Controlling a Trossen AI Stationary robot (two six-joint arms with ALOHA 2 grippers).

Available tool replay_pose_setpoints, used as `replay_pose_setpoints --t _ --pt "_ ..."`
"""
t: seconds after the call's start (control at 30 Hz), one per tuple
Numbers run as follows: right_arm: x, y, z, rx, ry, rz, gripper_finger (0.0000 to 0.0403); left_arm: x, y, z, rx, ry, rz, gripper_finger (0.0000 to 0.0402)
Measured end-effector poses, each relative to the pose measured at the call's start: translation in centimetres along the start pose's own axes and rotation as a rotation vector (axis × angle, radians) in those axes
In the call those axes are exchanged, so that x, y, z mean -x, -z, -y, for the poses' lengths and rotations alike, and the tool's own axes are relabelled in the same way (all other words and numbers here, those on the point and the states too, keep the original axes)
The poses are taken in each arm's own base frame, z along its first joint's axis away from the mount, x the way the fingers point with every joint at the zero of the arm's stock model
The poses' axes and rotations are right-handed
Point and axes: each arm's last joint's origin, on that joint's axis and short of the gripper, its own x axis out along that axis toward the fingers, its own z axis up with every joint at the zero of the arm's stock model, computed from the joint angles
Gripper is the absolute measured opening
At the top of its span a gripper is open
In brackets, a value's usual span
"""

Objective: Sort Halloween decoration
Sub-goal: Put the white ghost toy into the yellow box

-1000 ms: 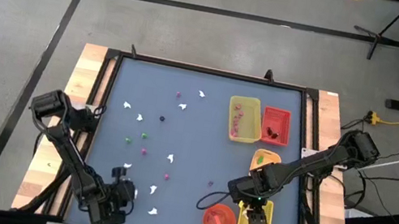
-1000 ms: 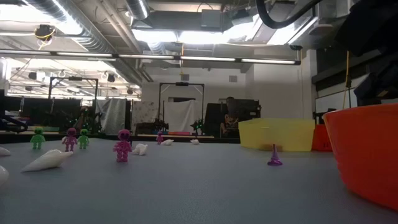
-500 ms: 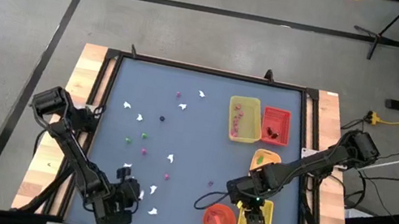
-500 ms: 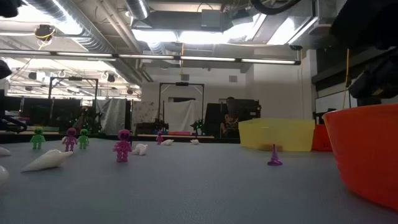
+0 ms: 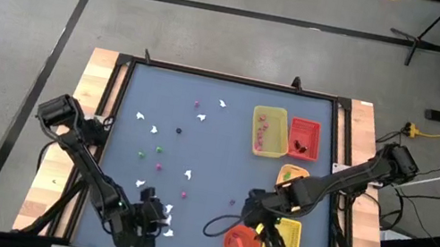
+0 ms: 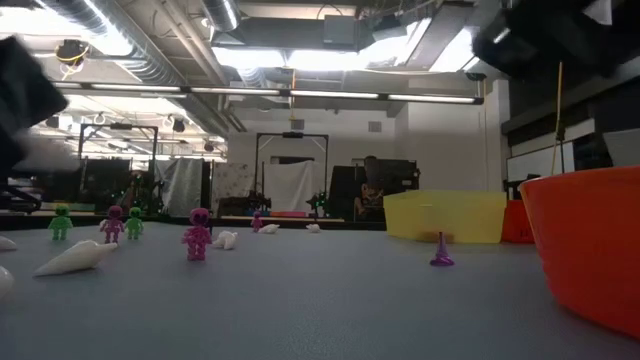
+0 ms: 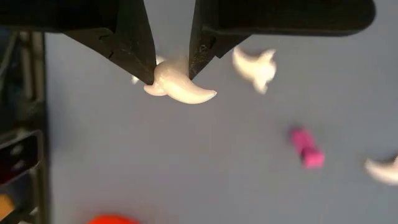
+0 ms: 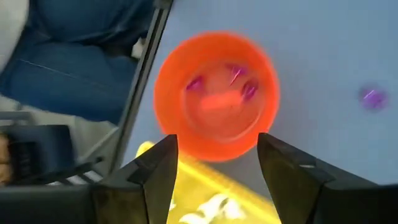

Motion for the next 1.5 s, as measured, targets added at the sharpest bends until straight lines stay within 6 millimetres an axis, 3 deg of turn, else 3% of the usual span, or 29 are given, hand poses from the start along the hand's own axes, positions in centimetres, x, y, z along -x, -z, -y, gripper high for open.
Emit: replay_pose_setpoints --t 0.33,0.8,1.1,1.5 --pt "0.8 -1.7 0.3 0.281 0.292 0.14 0.022 -1.4 -3.4 0.3 0.004 0.088 0.145 0.0074" --pt "1.3 -1.6 0.2 0.408 0.321 0.126 0.022 -3.0 -8.7 -0.8 0.001 0.151 0.364 0.0074" --pt "6.2 -0.2 -1.1 0.418 0.355 0.197 0.022 -3.7 -11.2 -2.0 -0.021 0.169 0.455 0.0074" --pt "12.8 2.8 -2.4 0.413 0.459 0.334 0.022 -4.9 -13.0 -2.8 0.041 0.216 0.567 0.0074"
